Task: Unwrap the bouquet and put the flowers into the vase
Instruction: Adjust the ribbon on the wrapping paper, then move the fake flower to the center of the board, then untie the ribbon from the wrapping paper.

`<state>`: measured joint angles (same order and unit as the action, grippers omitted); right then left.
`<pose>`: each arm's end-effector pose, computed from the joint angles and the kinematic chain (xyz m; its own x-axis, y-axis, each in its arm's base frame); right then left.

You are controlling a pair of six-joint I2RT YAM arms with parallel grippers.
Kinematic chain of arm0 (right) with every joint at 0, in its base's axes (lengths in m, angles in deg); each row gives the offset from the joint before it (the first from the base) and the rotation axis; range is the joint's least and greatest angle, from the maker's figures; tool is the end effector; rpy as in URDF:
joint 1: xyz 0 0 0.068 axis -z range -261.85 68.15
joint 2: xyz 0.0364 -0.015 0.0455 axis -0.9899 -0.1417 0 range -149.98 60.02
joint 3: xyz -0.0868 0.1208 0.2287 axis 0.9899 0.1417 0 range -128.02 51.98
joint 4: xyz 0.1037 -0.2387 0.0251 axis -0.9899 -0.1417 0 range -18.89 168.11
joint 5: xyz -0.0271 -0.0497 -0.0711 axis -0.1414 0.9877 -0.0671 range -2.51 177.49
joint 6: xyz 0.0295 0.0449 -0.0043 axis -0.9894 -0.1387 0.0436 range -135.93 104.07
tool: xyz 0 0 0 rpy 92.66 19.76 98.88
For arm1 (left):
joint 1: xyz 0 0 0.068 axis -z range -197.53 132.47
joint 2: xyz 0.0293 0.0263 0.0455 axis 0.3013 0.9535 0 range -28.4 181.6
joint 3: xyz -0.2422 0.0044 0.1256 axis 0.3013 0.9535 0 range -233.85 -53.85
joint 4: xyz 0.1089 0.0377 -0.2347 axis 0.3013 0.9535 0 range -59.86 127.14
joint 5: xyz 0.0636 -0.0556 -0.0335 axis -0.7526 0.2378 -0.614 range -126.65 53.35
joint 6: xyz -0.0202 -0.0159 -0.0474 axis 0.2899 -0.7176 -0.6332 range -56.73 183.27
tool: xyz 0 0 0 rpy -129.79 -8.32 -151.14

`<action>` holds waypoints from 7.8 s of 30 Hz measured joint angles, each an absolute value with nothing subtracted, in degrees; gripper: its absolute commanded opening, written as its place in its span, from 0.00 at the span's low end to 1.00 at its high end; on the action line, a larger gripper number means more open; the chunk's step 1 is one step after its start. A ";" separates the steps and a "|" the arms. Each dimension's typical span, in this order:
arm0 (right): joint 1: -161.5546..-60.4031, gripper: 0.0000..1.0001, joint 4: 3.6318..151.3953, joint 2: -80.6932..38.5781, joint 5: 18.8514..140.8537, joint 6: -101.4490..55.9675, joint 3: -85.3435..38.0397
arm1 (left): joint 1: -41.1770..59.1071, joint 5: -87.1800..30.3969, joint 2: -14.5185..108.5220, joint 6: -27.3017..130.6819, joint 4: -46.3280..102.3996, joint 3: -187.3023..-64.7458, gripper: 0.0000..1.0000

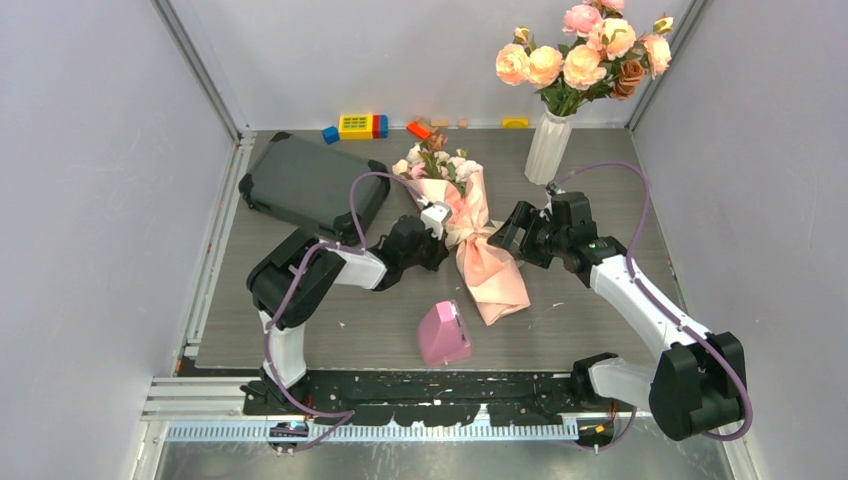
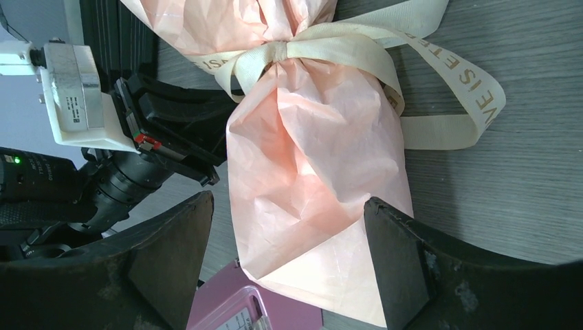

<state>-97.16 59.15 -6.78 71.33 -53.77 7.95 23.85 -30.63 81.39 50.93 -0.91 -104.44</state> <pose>0.2346 0.0745 0.2446 -0.7855 0.3959 -0.4756 0.0354 0.7961 0.6041 0.2848 -0.2559 0.1306 -0.5013 0.1584 -0.8506 0.6344 0.7359 -0.2368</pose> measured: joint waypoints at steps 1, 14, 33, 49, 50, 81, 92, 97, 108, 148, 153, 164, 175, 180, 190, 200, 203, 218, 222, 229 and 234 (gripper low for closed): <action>-97.16 0.85 59.37 -6.78 71.35 -53.71 7.95 | 23.87 -31.13 81.04 49.97 -0.97 -103.92 0.00; -97.40 0.85 61.55 -6.61 70.41 -52.61 9.85 | 23.37 -38.22 69.63 36.62 0.03 -99.04 0.00; -101.40 0.81 62.73 -5.14 78.39 -50.84 14.46 | 19.44 -31.33 69.88 33.58 13.36 -106.85 0.00; -110.08 0.69 74.64 -13.73 80.75 -52.72 15.62 | 14.50 -27.96 74.64 34.08 22.37 -114.54 0.00; -110.98 0.68 75.48 -15.18 80.53 -52.92 15.08 | 13.99 -27.79 75.10 34.36 22.98 -115.33 0.00; -94.23 0.71 72.59 -23.09 80.20 -55.13 9.81 | 12.64 -24.64 75.16 38.01 30.22 -116.84 0.00; -94.54 0.64 77.62 -25.56 76.18 -56.66 12.19 | 12.64 -24.69 73.57 38.17 31.42 -116.77 0.00; -95.06 0.56 77.92 -28.31 75.96 -57.36 12.19 | 12.64 -24.66 73.57 38.15 31.48 -116.64 0.00; -96.42 0.00 76.00 -30.28 76.44 -58.16 10.36 | 12.64 -24.66 73.57 38.12 31.42 -116.16 0.00; -100.66 0.80 85.25 -31.11 91.85 -48.53 -4.40 | 12.64 -24.34 71.01 37.97 30.76 -111.98 0.00; -100.59 0.80 80.02 -20.27 95.61 -50.82 0.17 | 12.64 -23.66 71.01 37.97 30.41 -111.98 0.00; -99.72 0.72 71.13 -16.51 95.64 -56.33 6.09 | 12.64 -23.00 71.01 37.97 29.63 -111.96 0.00; -101.97 0.61 71.13 -16.42 88.12 -60.74 13.09 | 12.64 -22.87 71.01 37.97 29.52 -111.57 0.00; -104.16 0.61 71.50 -16.33 88.25 -65.01 16.91 | 12.64 -22.83 71.01 37.97 29.54 -111.57 0.00; -104.62 0.52 77.38 -20.81 91.37 -67.08 17.74 | 12.64 -22.52 71.01 37.99 29.56 -111.57 0.00; -105.05 0.25 84.81 -29.69 92.58 -66.23 13.72 | 12.64 -22.52 71.01 37.99 29.58 -111.57 0.00; -105.12 0.09 84.96 -31.81 94.74 -64.63 12.08 | 12.64 -22.52 71.01 37.99 29.58 -111.57 0.00; -105.14 0.00 82.97 -36.33 100.66 -50.56 -6.32 | 12.64 -22.52 71.01 38.17 29.71 -111.57 0.00; -105.14 0.00 84.92 -43.28 99.77 -47.39 -11.02 | 12.64 -22.52 71.01 38.12 29.71 -111.57 0.00; -105.14 0.36 84.13 -50.63 98.98 -43.72 -13.27 | 12.64 -22.52 71.01 38.04 29.67 -111.57 0.00; -105.16 0.57 84.46 -47.48 99.33 -42.49 -11.15 | 12.64 -22.50 71.01 38.01 29.60 -111.57 0.00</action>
<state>-105.16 84.46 -47.48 99.33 -42.49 -11.15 12.64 -22.50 71.01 38.01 29.60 -111.57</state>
